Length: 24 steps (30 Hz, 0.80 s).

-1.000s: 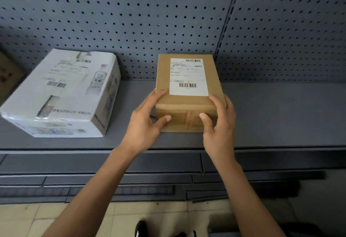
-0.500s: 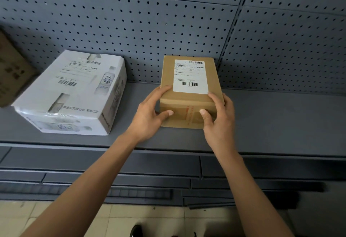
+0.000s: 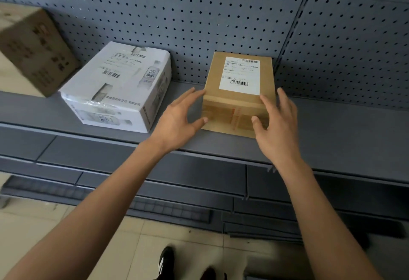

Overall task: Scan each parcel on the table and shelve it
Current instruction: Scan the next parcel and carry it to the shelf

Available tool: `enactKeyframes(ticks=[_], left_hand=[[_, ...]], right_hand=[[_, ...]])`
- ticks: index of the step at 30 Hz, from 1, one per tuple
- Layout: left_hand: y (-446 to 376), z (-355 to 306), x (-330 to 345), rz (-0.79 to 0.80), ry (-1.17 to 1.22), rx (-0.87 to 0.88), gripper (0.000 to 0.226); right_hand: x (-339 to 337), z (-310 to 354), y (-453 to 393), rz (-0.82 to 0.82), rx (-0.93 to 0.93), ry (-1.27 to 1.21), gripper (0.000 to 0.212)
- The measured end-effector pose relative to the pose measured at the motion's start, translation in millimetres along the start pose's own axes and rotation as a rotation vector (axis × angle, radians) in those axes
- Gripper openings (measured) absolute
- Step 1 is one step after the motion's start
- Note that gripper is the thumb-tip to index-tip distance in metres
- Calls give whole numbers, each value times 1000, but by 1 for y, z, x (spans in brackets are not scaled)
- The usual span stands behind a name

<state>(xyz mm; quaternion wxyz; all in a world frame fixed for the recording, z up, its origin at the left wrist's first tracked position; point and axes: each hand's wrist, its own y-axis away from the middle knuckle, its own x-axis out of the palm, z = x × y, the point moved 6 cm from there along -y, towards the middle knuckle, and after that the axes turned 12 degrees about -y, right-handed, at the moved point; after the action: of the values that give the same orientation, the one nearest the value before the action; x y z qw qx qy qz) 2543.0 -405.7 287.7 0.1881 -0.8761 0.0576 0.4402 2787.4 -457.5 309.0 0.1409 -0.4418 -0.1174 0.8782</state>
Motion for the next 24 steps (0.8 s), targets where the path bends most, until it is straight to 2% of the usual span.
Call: enactKeyframes(ticks=[5, 8, 11, 18, 24], left_hand=[[37, -7, -27, -76, -166, 24, 63], [57, -10, -47, -118, -257, 37, 57], [79, 2, -74, -152, -278, -27, 55], [152, 67, -146, -198, -293, -214, 60], [232, 141, -222, -278, -304, -373, 57]], right_hand=[[-6, 44, 15, -53, -213, -25, 42], [11, 75, 24, 25, -307, -110, 36], [37, 106, 33, 131, -362, -248, 35], [109, 190, 55, 344, -436, -357, 38], [170, 299, 86, 457, -541, -477, 34]])
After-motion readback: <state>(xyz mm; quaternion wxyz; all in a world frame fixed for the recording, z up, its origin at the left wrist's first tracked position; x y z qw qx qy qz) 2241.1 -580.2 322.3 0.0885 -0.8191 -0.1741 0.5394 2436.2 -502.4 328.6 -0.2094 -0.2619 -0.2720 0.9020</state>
